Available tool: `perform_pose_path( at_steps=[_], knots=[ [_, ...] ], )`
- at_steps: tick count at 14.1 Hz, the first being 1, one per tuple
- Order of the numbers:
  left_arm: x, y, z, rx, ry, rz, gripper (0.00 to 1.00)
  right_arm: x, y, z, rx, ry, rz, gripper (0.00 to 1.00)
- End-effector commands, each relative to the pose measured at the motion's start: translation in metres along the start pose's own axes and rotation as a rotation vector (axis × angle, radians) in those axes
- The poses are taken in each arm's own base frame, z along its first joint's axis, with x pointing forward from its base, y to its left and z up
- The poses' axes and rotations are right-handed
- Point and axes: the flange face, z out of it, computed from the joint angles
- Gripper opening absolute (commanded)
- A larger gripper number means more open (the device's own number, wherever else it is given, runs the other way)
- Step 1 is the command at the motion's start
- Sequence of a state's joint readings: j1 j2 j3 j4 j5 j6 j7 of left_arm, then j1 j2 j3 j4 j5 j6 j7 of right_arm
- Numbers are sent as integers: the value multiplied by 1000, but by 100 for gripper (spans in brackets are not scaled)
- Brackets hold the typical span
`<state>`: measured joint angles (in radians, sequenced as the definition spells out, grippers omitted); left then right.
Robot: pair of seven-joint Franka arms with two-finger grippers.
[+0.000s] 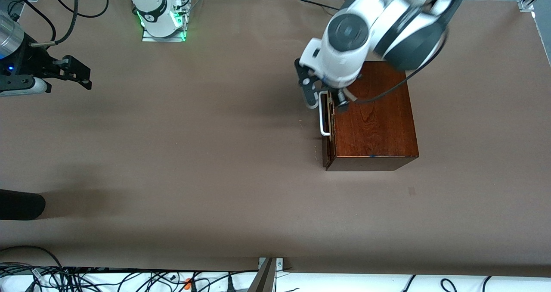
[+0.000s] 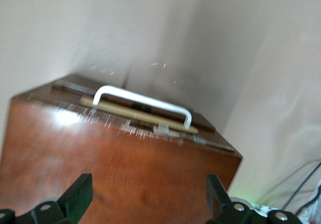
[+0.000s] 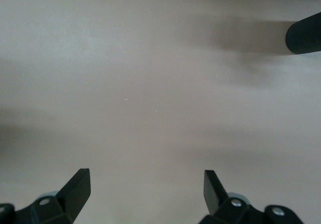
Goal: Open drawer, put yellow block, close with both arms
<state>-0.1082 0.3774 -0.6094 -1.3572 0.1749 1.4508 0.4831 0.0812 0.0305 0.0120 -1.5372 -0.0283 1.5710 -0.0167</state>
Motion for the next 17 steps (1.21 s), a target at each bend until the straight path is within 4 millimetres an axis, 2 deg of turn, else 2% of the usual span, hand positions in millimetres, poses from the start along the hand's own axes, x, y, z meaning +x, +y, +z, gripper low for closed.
perform_pose_path(
  at_steps=[1,3,6,7,9,13,16,17],
  knots=[
    [-41,-33,-42,-10,23,-117,100,1,1,-5,-1,9,6,100],
    [-82,-71,-59,-19,51,-202,100,1,1,-5,-1,9,6,100],
    [-135,-105,-88,-7,99,-303,100,1,2,-5,-1,9,7,100],
    [-144,-110,-95,1,112,-320,100,1,3,-4,-1,7,9,100],
    [-148,-110,-98,8,107,-347,100,1,3,-4,-1,7,9,100],
    [-172,-103,-107,0,53,-629,100,1,3,-4,-1,7,9,100],
    [-209,-127,-109,-13,72,-757,100,1,3,-4,-1,7,9,100],
    [-228,-131,-121,18,96,-803,100,1,3,-4,-1,7,9,100]
  ],
)
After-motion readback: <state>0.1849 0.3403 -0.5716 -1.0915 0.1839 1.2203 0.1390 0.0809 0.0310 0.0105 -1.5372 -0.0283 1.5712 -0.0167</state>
